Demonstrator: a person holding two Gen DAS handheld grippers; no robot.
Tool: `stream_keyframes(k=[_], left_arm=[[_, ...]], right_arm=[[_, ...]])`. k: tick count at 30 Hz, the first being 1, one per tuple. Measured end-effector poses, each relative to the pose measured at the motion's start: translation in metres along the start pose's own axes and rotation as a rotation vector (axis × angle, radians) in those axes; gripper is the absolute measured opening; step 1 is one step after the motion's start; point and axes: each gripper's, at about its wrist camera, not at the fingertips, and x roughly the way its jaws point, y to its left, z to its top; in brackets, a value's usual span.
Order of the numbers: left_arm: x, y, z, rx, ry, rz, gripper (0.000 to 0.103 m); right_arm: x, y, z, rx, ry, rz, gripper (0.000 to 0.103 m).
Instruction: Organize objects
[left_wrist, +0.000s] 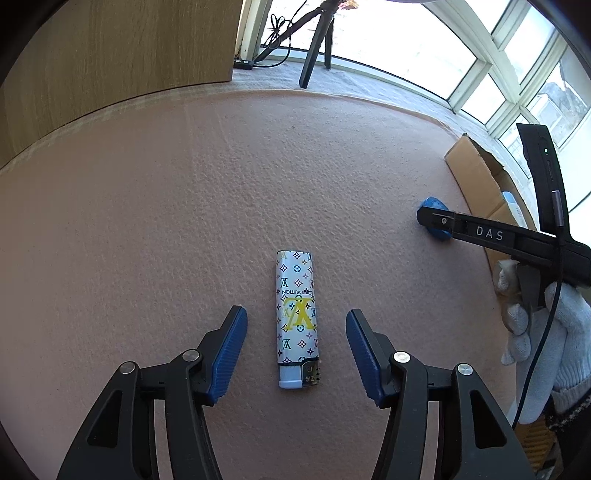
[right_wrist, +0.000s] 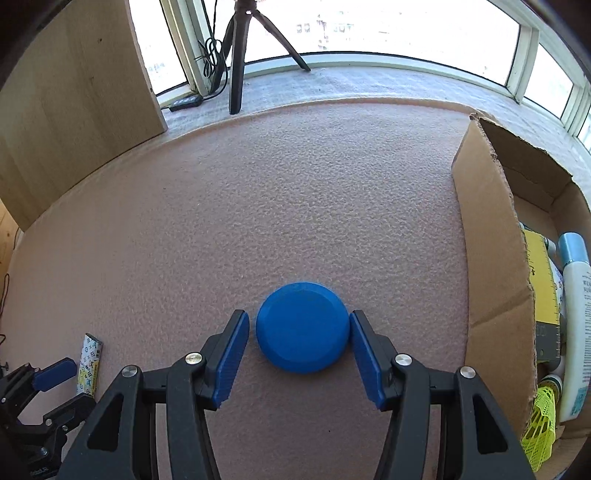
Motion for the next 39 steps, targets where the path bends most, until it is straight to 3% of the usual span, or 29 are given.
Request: stream_keyframes(k=[4, 10, 13, 17, 29, 39], left_arm=[[0.001, -0.005, 0.000, 0.003, -0.003, 0.037, 0.060], [0.001, -0.012, -0.007, 0.015, -0.022, 0.103, 0.056], [0.000, -0.011, -0.011, -0.009, -0.033, 0.126, 0.037], [0.000, -0.012, -0.012, -0.036, -0.044, 0.141, 0.025], [0.001, -0.045, -0.022, -0.125, -0.059, 0.100, 0.025], [-0.029, -0.081, -0.007, -0.084, -0.128, 0.099, 0.025]], right_arm=[[0.002, 0.007, -0.001, -0.070, 0.010, -0.016, 0.046], [-0.004, 0.012, -0.012, -0.151, 0.018, 0.009, 0.046], [-0.009, 0.016, -0.022, -0.194, 0.026, 0.023, 0.046], [-0.018, 0.017, -0.039, -0.244, 0.023, 0.042, 0.046], [-0.042, -0.013, -0.067, -0.244, 0.027, 0.152, 0.046], [-0.090, -0.020, -0.056, -0.284, -0.055, 0.188, 0.046]])
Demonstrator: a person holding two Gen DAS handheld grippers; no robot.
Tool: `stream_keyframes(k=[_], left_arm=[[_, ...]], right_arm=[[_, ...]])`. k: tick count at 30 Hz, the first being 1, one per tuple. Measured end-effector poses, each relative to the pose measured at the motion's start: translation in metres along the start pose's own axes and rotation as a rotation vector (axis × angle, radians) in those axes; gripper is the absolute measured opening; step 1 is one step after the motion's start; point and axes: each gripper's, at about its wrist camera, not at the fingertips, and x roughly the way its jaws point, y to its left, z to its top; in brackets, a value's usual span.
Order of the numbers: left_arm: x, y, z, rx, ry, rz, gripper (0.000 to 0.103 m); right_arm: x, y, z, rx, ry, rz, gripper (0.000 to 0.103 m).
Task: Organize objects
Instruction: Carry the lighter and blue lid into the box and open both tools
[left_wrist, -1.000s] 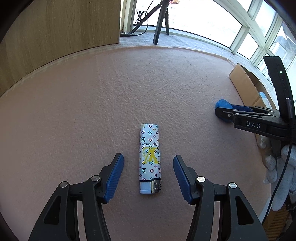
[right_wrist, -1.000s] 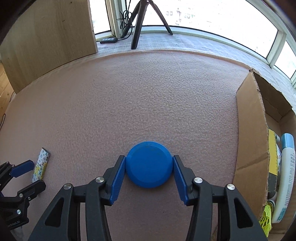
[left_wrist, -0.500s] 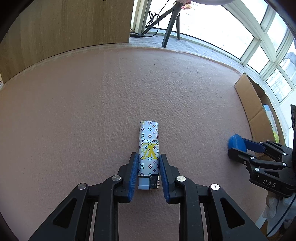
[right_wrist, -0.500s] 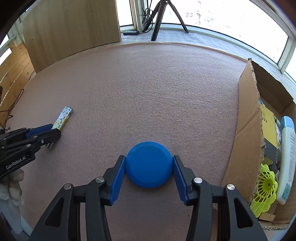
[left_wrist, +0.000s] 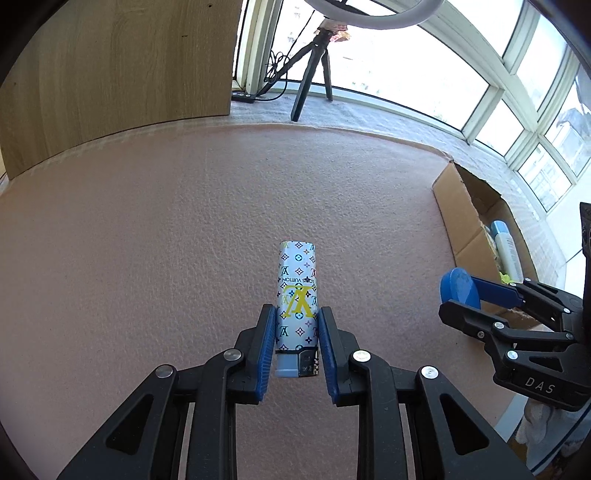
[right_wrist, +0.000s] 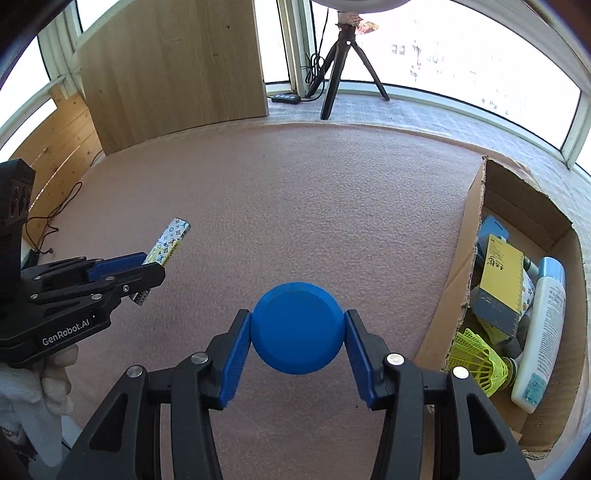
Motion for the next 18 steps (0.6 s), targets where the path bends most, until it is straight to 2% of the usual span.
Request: stream_keyframes(k=[10, 18], left_arm=[[0.000, -0.083, 0.047, 0.106, -0.064, -0.091, 0.025], [0.037, -0.165, 0.078, 0.205, -0.056, -0.149, 0.025]], right_arm=[[-0.057, -0.075, 0.008, 0.076, -0.107, -0.087, 0.046], [-0.067, -0.151, 0.001, 0.183, -0.105, -0.158, 0.046]])
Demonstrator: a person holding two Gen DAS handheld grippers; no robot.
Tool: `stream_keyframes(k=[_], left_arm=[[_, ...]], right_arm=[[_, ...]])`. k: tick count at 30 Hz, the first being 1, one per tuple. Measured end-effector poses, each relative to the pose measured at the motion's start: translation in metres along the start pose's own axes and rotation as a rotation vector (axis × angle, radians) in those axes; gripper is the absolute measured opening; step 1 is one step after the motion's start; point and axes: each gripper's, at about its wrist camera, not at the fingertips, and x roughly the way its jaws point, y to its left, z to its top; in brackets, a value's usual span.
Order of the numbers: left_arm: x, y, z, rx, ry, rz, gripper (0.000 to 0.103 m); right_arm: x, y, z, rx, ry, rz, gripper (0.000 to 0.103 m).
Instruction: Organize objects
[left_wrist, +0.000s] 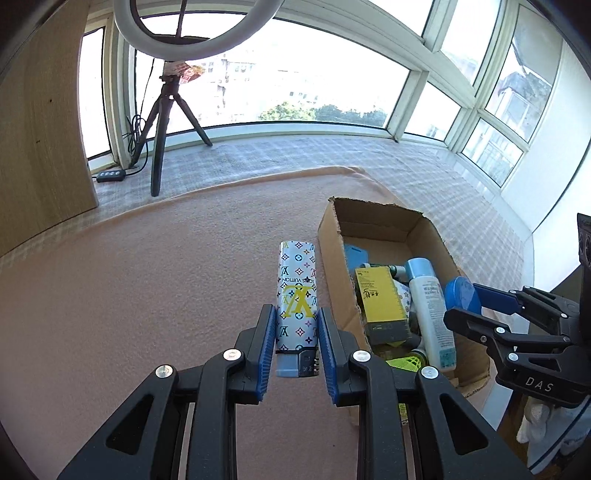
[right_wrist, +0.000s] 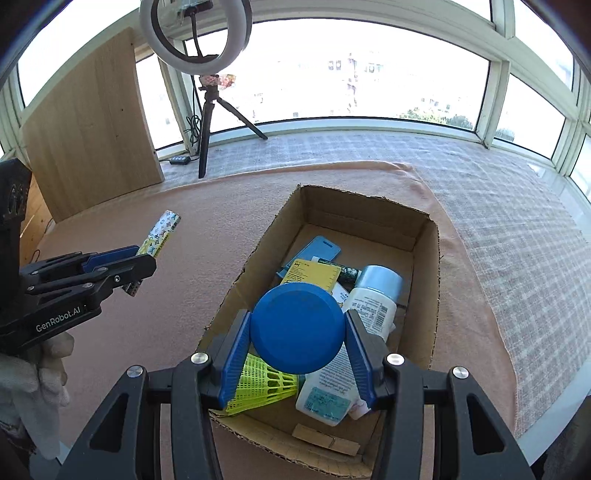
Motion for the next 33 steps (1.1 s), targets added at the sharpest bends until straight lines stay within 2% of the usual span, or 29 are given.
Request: stream_keyframes(k=[5, 11, 20, 21, 22, 24, 26, 33], left_arm=[[0.039, -0.032, 0.019, 0.045, 0.027, -0.016, 0.025], [0.078, -0.061, 0.037, 0.087, 0.057, -0.024, 0.025], [0.103, -0.081, 0.054, 0.123, 0.071, -0.021, 0.025], [0.104, -0.081, 0.055, 0.125, 0.076, -0.022, 0.034], [0.104, -0.081, 0.056, 0.126, 0.083, -0.022, 0.052], [0.104, -0.079, 0.058, 0.116, 0.065, -0.006, 0.065], [0.103, -0.076, 0.060, 0.104, 0.063, -0.006, 0.065], [0.101, -0.066, 0.059, 0.091, 0.064, 0.002, 0.065]], right_arm=[[0.007, -0.027, -0.003, 0.035, 0.017, -0.007, 0.046], [0.011, -0.041, -0.006, 0.046, 0.025, 0.003, 0.046], [0.014, -0.045, -0.003, 0.042, 0.023, 0.022, 0.046], [0.013, -0.044, -0.003, 0.036, 0.021, 0.021, 0.047], [0.013, -0.044, -0.002, 0.030, 0.022, 0.023, 0.047], [0.012, -0.042, -0.002, 0.019, 0.020, 0.019, 0.055], [0.011, -0.041, -0.002, 0.014, 0.006, 0.004, 0.060], [0.012, -0.040, -0.001, 0.038, 0.011, 0.001, 0.060]])
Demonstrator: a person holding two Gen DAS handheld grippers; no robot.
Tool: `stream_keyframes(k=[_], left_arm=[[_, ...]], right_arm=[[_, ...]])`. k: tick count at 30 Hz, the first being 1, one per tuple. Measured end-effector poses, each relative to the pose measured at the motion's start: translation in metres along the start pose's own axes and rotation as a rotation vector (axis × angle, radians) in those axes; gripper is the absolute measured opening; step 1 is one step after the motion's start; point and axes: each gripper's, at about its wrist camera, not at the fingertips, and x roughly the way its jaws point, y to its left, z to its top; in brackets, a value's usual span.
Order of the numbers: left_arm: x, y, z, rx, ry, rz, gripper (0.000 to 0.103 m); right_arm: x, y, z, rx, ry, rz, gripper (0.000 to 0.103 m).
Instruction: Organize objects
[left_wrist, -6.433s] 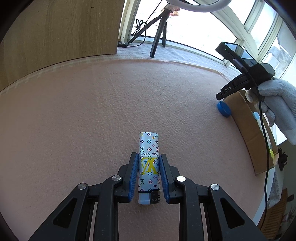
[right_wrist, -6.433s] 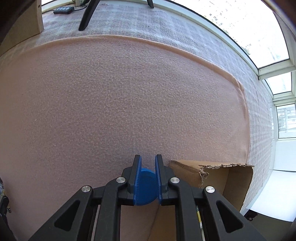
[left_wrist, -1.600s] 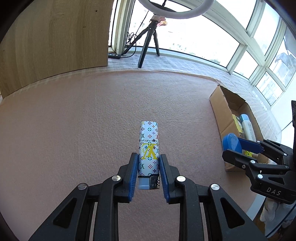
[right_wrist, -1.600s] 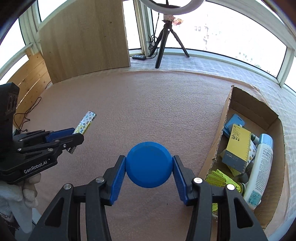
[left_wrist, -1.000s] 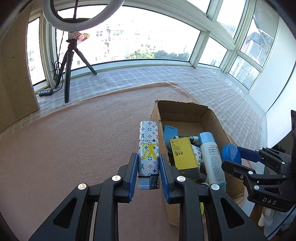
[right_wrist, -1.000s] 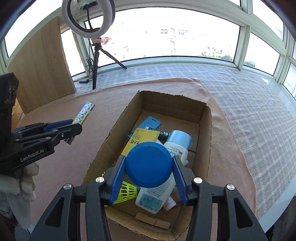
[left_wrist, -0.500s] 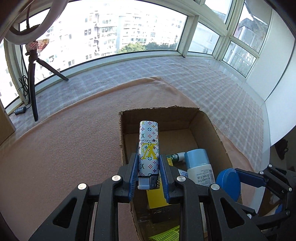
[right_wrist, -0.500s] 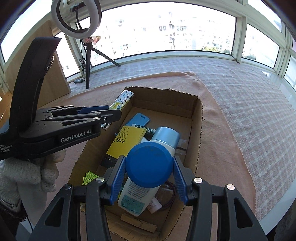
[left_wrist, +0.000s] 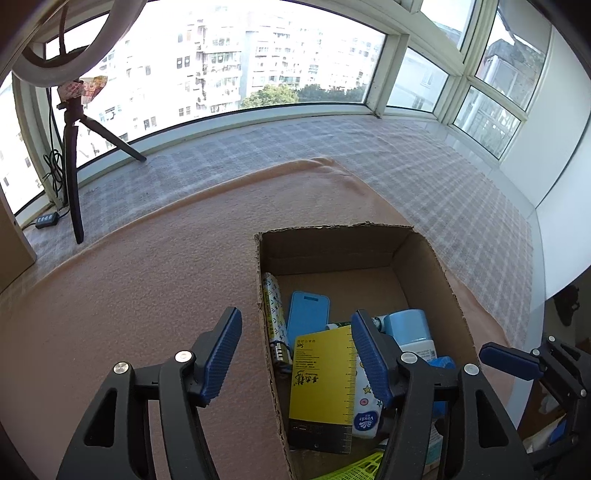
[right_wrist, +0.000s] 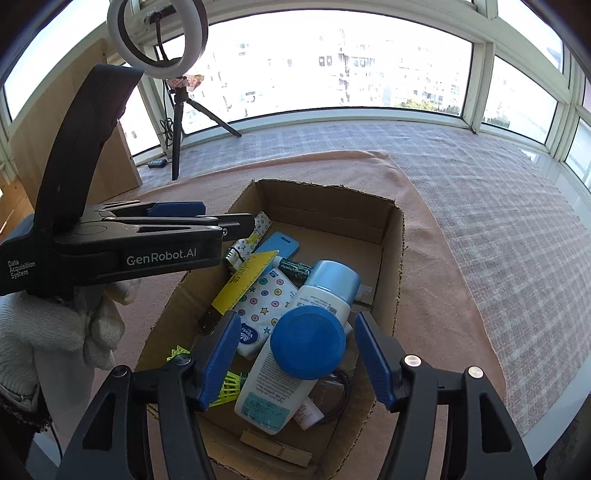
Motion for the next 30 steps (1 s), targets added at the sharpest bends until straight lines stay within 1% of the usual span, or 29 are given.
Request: stream_keyframes(k=[5, 7, 9, 15, 20, 24, 30], left_arm=[[-0.011, 0.007, -0.003, 0.001, -0.010, 0.006, 0.065], [-0.018, 0.010, -0.005, -0.002, -0.014, 0.010, 0.065], [-0.027, 0.015, -0.008, -0.008, -0.023, 0.015, 0.066], [-0.060, 0.033, -0.023, -0.021, -0.047, 0.041, 0.068], [-0.094, 0.048, -0.040, -0.029, -0.078, 0.069, 0.070], [-0.124, 0.066, -0.056, -0.048, -0.099, 0.093, 0.076], [-0.173, 0.103, -0.091, -0.112, -0.115, 0.138, 0.083]], right_arm=[[-0.002, -0.001, 0.000, 0.025, 0.008, 0.007, 0.060], [-0.005, 0.000, -0.001, 0.037, 0.007, 0.013, 0.062], [-0.007, 0.002, -0.002, 0.048, 0.007, 0.013, 0.066], [-0.015, 0.010, -0.007, 0.081, 0.016, 0.016, 0.068], [-0.021, 0.033, -0.009, 0.063, 0.020, 0.024, 0.068], [-0.027, 0.058, -0.010, 0.039, 0.016, 0.025, 0.068], [-0.036, 0.100, -0.009, -0.002, -0.003, 0.049, 0.068]])
